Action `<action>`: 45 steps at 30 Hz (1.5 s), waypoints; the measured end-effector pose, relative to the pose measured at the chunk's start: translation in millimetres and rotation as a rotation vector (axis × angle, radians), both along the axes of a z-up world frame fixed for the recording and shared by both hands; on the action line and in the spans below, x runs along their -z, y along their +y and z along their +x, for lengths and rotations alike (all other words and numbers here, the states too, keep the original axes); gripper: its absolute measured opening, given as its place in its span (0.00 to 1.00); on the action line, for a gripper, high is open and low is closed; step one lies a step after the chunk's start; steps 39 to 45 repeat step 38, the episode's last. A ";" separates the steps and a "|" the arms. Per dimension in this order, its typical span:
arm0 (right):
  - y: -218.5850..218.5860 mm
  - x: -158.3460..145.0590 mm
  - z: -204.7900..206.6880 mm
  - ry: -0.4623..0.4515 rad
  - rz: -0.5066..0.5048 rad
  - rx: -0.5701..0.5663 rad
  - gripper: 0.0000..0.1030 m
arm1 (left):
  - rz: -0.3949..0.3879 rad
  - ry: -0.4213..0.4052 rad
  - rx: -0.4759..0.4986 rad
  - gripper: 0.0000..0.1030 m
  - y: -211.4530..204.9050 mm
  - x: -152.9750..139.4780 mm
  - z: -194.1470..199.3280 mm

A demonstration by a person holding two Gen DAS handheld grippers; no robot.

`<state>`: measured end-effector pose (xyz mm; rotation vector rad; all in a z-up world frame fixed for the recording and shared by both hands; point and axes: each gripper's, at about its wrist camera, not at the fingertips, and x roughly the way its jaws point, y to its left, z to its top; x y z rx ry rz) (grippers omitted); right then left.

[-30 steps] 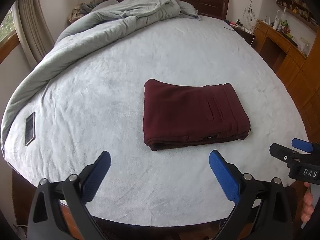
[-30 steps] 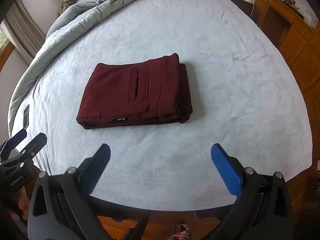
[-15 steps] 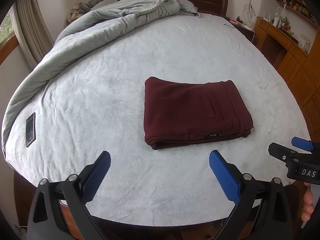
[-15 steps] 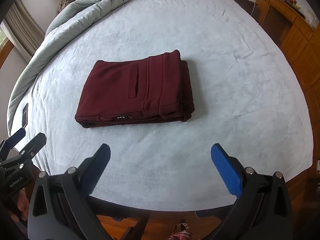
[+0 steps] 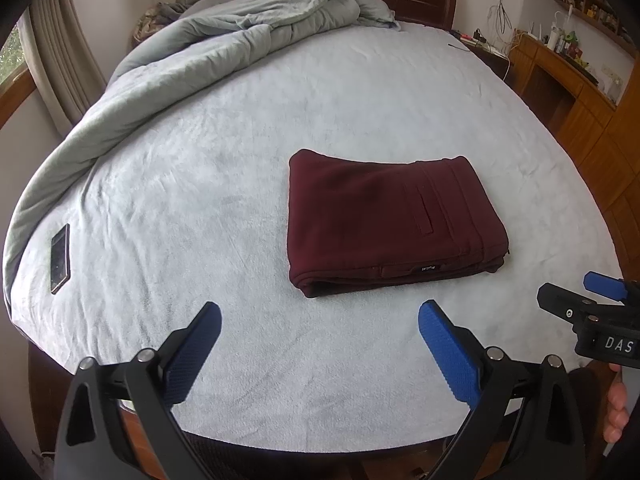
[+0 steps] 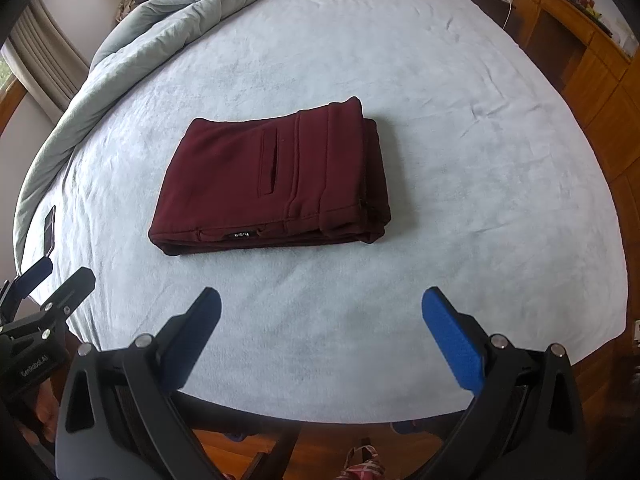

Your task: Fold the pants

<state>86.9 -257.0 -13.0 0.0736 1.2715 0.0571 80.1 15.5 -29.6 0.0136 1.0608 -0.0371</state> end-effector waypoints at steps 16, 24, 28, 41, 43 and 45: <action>2.1 3.5 -0.2 0.007 -0.005 0.007 0.97 | 0.000 0.003 0.001 0.96 3.3 3.0 0.2; 1.9 7.0 -0.8 0.014 -0.002 0.012 0.97 | 0.007 -0.005 0.015 0.96 2.4 3.7 -0.3; 0.9 7.1 -0.5 0.013 -0.002 0.015 0.97 | 0.007 0.002 0.012 0.96 2.9 4.7 0.3; 0.9 6.2 -3.9 0.015 0.009 0.023 0.97 | -0.022 0.018 0.014 0.96 2.4 4.1 0.0; 0.9 6.2 -3.9 0.015 0.009 0.023 0.97 | -0.022 0.018 0.014 0.96 2.4 4.1 0.0; 0.9 6.2 -3.9 0.015 0.009 0.023 0.97 | -0.022 0.018 0.014 0.96 2.4 4.1 0.0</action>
